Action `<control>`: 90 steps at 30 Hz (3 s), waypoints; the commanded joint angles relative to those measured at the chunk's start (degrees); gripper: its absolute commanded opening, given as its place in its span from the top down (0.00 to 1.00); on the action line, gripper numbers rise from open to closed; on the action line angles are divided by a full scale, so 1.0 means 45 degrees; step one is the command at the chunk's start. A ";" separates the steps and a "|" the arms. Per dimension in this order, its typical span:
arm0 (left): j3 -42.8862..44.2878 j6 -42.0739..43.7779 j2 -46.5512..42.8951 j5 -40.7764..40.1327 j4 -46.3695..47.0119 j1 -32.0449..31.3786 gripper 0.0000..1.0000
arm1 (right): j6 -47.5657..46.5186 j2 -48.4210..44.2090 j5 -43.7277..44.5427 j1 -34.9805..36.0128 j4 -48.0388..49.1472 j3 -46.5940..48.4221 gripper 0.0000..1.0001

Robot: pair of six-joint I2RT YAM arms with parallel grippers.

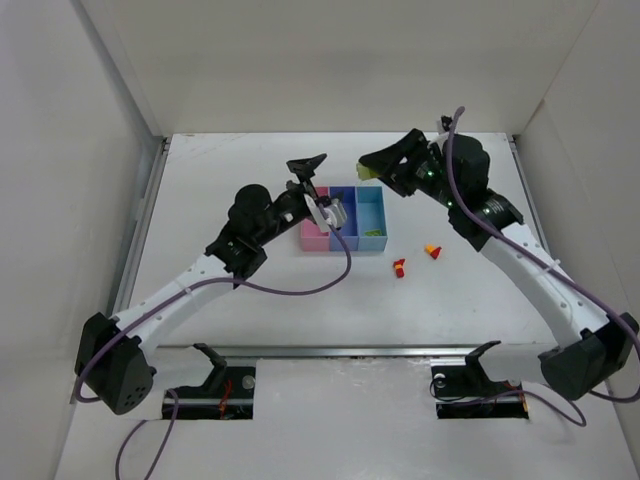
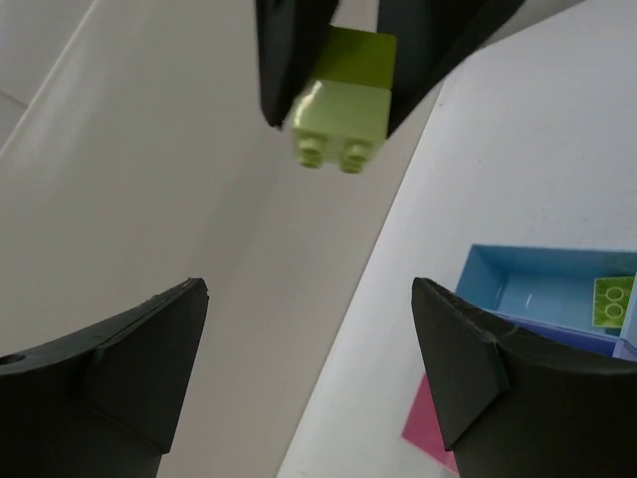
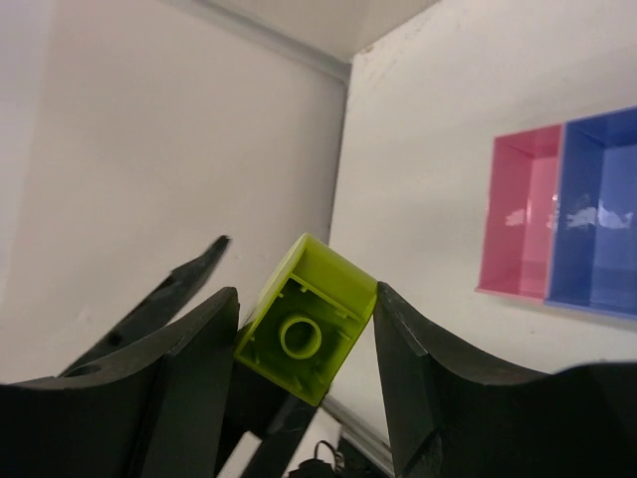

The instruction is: Sort the legos into containers by color

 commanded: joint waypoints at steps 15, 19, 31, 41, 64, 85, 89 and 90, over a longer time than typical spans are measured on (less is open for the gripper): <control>0.1017 -0.0178 0.0342 0.1085 0.1442 -0.0443 0.02 | 0.0573 -0.0887 0.0934 0.0880 0.1004 0.0213 1.00; 0.1134 -0.0020 0.0342 0.0967 0.1891 -0.0443 0.08 | 0.0456 -0.0887 0.1167 0.0997 0.1004 0.0057 1.00; 0.1368 -0.0391 0.0459 0.1864 0.2009 -0.0443 0.35 | 0.0202 -0.0770 0.1168 0.1485 0.1004 -0.0235 1.00; 0.1368 -0.0664 0.0459 0.2510 0.1775 -0.0443 0.63 | 0.0085 -0.0536 0.1286 0.1603 0.0888 -0.0236 1.00; 0.1018 -0.0957 0.0224 0.2628 0.1637 -0.0443 1.00 | -0.0306 0.0187 0.0621 0.1603 0.0886 -0.0354 0.63; -0.0036 0.2962 -0.0127 0.0950 -0.0296 -0.0443 1.00 | -0.0189 -0.0769 0.0621 0.0705 0.0886 -0.1190 0.05; -0.1459 0.5582 -0.0127 -0.0301 0.0697 -0.0443 1.00 | -0.0189 -0.0965 0.0135 0.0218 0.0886 -0.1602 0.05; -0.1618 0.5856 -0.0127 -0.0554 0.1106 -0.0443 1.00 | -0.0189 -0.0830 -0.0099 0.0216 0.0886 -0.1604 0.05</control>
